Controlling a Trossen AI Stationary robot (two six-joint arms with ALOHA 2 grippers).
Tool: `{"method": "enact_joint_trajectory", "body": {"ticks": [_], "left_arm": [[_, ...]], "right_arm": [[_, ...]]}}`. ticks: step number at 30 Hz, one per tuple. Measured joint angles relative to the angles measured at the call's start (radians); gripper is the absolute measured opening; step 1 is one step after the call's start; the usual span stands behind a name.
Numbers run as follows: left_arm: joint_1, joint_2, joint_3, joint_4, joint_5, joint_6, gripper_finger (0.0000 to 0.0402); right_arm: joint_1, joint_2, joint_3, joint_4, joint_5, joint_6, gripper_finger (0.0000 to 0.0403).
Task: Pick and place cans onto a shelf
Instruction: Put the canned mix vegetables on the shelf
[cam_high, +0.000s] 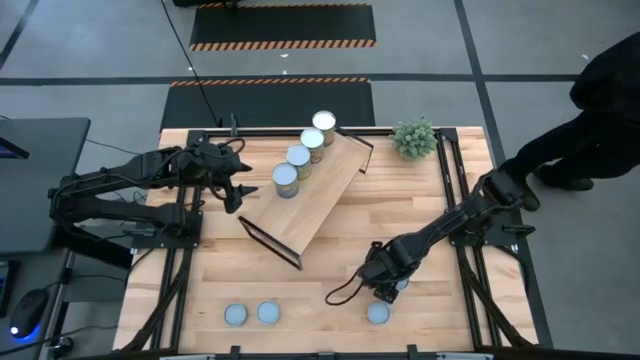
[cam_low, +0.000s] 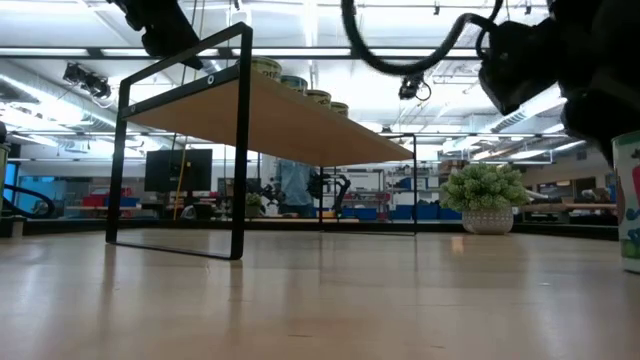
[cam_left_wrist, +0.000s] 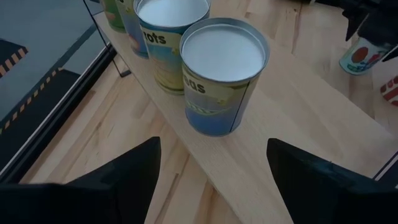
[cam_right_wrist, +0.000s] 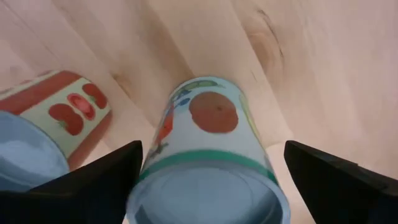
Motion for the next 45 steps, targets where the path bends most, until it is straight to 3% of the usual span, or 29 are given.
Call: {"method": "enact_joint_trajectory", "body": {"ticks": [13, 25, 29, 37, 45], "left_arm": [[0.0, 0.0, 0.0, -0.005, 0.0, 0.0, 0.0299], [0.0, 0.0, 0.0, -0.004, 0.0, -0.002, 0.0299], [0.0, 0.0, 0.0, -0.003, 0.0, -0.001, 0.0299], [0.0, 0.0, 0.0, -0.003, 0.019, -0.027, 0.0299], [0.0, 0.0, 0.0, -0.003, 0.069, -0.032, 0.0299]], "right_arm": [[0.012, -0.084, -0.144, 0.101, -0.08, 0.086, 0.0391], [-0.008, -0.084, -0.157, 0.139, -0.019, 0.097, 0.0314], [-0.054, -0.094, -0.157, 0.105, -0.013, 0.016, 0.0292], [-0.265, -0.208, -0.152, 0.016, 0.016, -0.213, 0.0296], [-0.516, -0.233, 0.032, -0.195, 0.099, -0.575, 0.0292]]}}
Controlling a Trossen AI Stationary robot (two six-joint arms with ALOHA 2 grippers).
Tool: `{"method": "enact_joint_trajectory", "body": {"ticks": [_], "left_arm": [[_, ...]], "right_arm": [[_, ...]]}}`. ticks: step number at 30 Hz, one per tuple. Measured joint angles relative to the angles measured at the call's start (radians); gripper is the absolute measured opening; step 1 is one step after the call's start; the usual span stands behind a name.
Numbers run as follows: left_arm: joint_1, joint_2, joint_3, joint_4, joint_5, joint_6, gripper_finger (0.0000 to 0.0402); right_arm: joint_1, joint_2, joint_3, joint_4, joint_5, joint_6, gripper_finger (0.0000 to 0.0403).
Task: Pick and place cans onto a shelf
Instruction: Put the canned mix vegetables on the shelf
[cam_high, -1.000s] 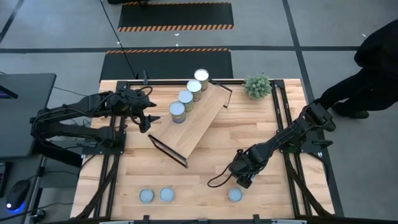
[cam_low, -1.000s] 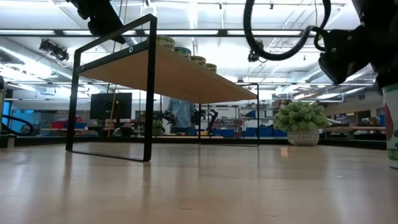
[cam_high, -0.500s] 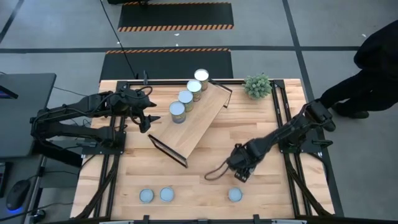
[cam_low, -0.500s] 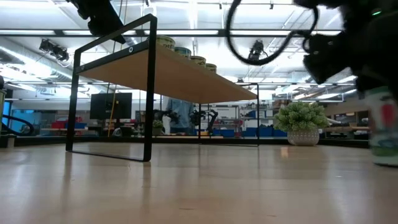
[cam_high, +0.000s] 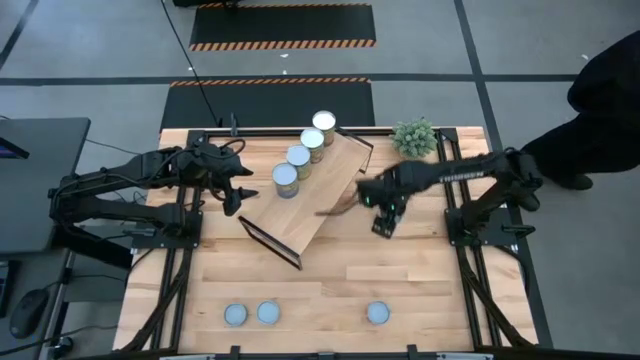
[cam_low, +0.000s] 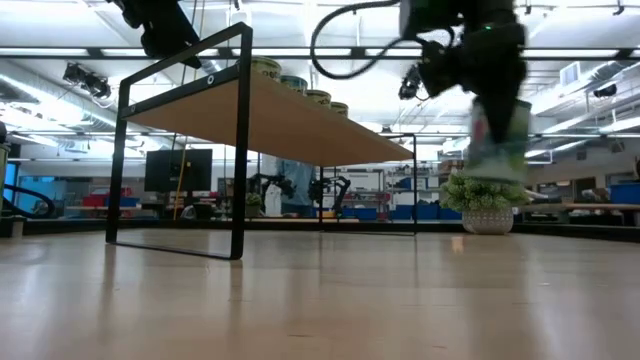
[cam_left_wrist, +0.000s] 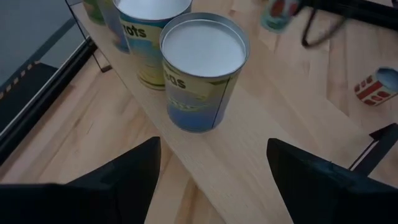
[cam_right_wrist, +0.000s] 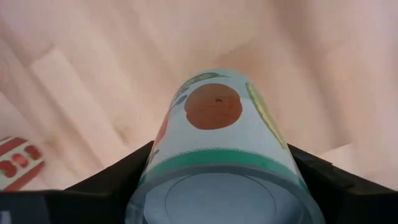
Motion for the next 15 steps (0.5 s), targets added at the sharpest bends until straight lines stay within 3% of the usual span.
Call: {"method": "enact_joint_trajectory", "body": {"ticks": [7, 15], "left_arm": [[0.0, 0.0, 0.0, 0.001, -0.002, -0.048, 0.0299], [0.0, 0.0, 0.0, 0.003, -0.045, -0.098, 0.0299]], "right_arm": [[-0.181, 0.004, 0.176, -0.101, 0.04, -0.301, 0.0292], [-0.276, 0.115, 0.415, -0.222, 0.1, -0.566, 0.0292]]}}
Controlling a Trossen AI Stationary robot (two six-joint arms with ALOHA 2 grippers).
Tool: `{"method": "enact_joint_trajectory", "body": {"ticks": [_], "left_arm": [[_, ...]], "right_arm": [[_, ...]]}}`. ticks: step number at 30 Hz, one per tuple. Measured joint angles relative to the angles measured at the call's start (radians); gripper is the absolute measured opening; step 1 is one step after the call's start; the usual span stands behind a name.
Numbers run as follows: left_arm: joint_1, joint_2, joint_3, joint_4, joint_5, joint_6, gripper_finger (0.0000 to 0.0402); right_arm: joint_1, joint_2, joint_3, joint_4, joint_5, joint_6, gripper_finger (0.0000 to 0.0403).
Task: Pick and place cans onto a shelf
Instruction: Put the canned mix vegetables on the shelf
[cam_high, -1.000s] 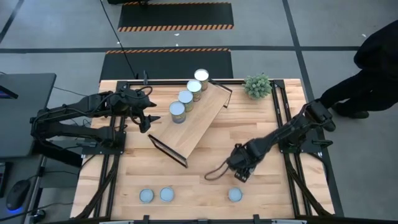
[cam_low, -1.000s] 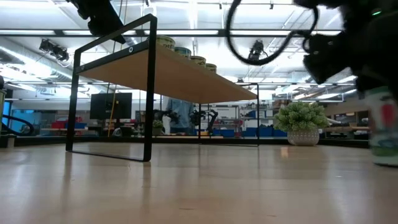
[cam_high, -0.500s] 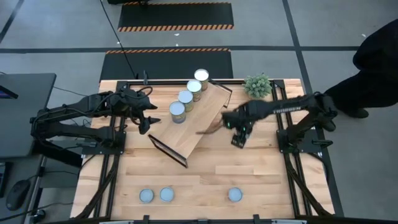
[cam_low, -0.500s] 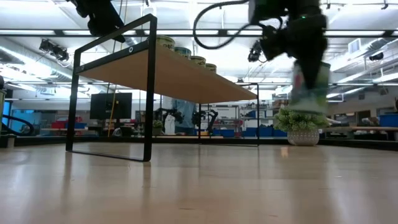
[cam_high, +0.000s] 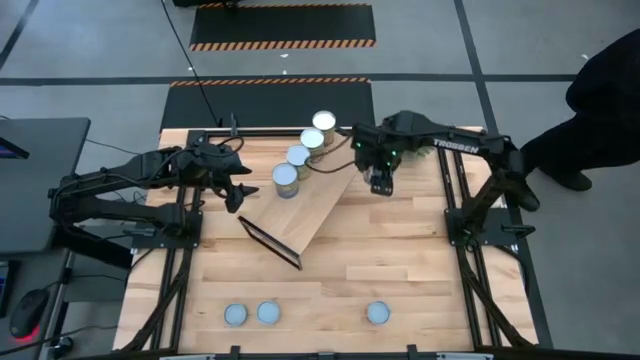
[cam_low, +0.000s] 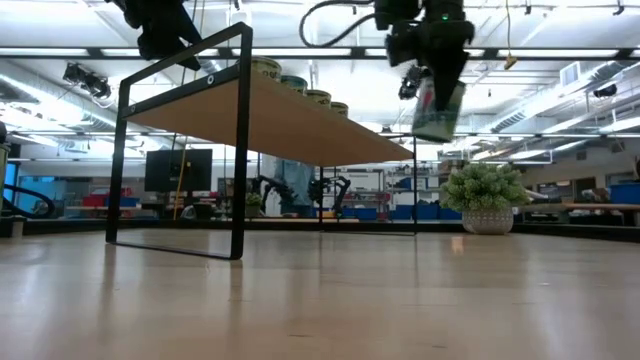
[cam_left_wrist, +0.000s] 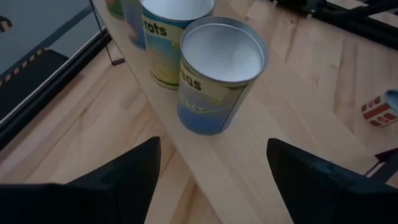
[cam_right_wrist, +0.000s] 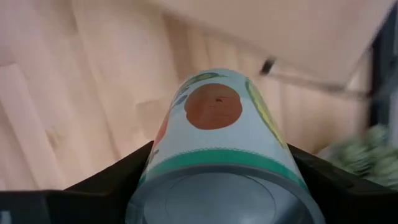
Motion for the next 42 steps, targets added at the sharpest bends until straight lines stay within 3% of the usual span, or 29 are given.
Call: {"method": "enact_joint_trajectory", "body": {"ticks": [11, 19, 42], "left_arm": [[0.0, 0.0, 0.0, 0.0, -0.002, -0.005, 0.0299], [0.0, 0.0, 0.0, 0.0, -0.002, 0.001, 0.0299], [0.0, 0.0, 0.0, -0.007, -0.002, 0.007, 0.0299]], "right_arm": [[-0.036, 0.147, 0.291, -0.064, 0.076, -0.327, 0.0292], [-0.035, 0.263, 0.403, -0.064, 0.105, -0.415, 0.0292], [-0.053, 0.312, 0.427, -0.001, 0.135, -0.485, 0.0353]]}}
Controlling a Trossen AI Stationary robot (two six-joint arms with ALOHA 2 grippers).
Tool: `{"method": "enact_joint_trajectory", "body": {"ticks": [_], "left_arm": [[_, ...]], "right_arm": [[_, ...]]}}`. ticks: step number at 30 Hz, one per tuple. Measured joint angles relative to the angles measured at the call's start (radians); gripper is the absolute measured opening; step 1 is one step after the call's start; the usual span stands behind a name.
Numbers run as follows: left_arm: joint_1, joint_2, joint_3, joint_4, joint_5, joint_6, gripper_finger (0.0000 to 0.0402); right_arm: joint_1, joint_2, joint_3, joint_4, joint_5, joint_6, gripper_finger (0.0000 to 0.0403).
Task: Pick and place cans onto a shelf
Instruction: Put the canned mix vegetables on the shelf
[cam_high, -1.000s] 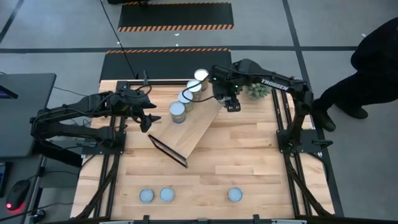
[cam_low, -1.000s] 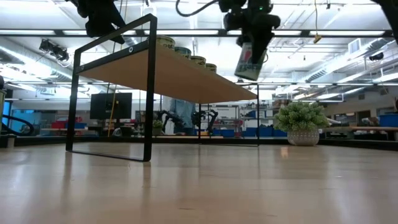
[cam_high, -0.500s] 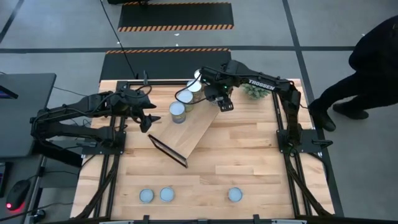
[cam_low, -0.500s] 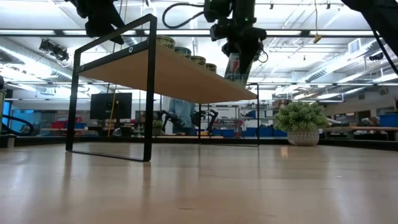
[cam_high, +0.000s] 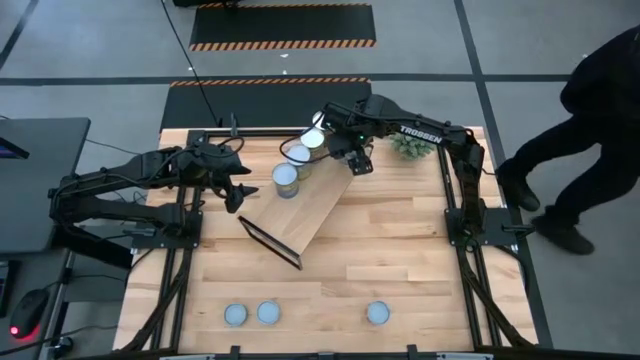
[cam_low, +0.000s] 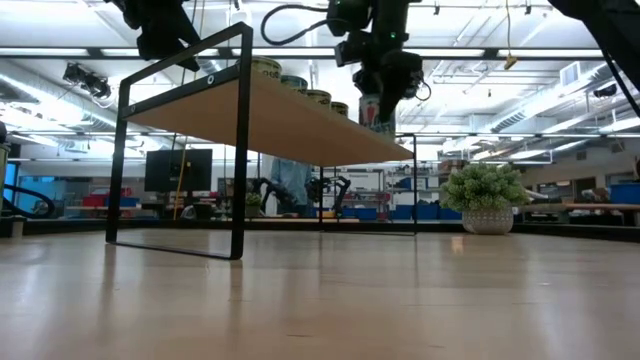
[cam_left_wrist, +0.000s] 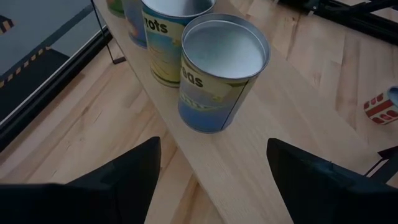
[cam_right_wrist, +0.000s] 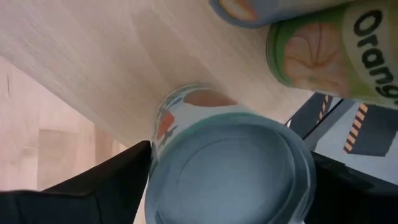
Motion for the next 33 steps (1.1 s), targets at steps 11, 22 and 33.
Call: {"method": "enact_joint_trajectory", "body": {"ticks": [11, 22, 33], "left_arm": [[0.0, 0.0, 0.0, 0.0, 0.0, -0.002, 0.0299], [0.0, 0.0, 0.0, 0.0, 0.001, -0.011, 0.0299], [0.0, 0.0, 0.0, 0.0, 0.001, -0.01, 0.0299]], "right_arm": [[0.0, -0.019, -0.001, 0.024, 0.15, -0.017, 0.0381], [0.012, -0.037, -0.001, 0.026, 0.184, 0.002, 0.0388], [0.025, -0.133, 0.0, 0.048, 0.155, 0.212, 0.0388]]}}
